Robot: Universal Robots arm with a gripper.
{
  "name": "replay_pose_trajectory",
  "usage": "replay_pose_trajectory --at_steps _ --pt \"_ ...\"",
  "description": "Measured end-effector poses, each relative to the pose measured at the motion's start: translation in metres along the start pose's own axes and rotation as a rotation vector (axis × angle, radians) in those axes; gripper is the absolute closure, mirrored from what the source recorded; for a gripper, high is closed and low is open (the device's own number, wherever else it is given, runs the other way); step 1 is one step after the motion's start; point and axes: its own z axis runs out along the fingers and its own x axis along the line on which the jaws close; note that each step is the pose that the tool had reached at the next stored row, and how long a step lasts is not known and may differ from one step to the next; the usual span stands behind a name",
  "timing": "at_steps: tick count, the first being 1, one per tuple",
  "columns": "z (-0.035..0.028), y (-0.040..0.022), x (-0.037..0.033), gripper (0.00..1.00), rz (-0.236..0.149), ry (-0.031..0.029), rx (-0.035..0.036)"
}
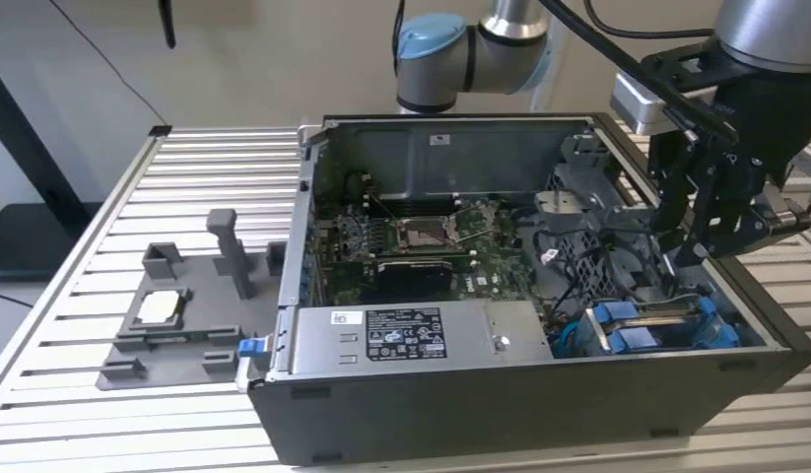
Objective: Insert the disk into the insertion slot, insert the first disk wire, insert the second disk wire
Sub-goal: 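Insert the first disk wire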
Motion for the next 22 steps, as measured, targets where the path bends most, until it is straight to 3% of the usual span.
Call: replay_pose_trajectory --at_steps 2,3,7,13,14,16,18,19,21,22 --pt "0.0005 0.0002 -0.0022 0.53 -0.009 0.0002 0.0206" --pt "0.0008 0.0007 -0.0043 0.53 -0.01 0.0012 0.0229" --pt "0.0018 0.003 -0.013 0.53 -0.013 0.0188 0.0228" --pt "0.0024 0.0034 -0.0139 0.53 -0.015 0.0252 0.0268" --pt "0.0024 0.0035 -0.0146 0.53 -0.015 0.0285 0.0294" --pt "0.0031 0.0034 -0.0179 0.53 -0.018 0.0428 0.0351" --pt "0.0038 0.0034 -0.02 0.62 -0.021 0.0573 0.0394" --pt "0.0041 0.0034 -0.0202 0.68 -0.022 0.0614 0.0413" --pt "0.0043 0.0034 -0.0202 0.68 -0.023 0.0647 0.0421" --pt "0.0041 0.0034 -0.0203 0.75 -0.023 0.0672 0.042"
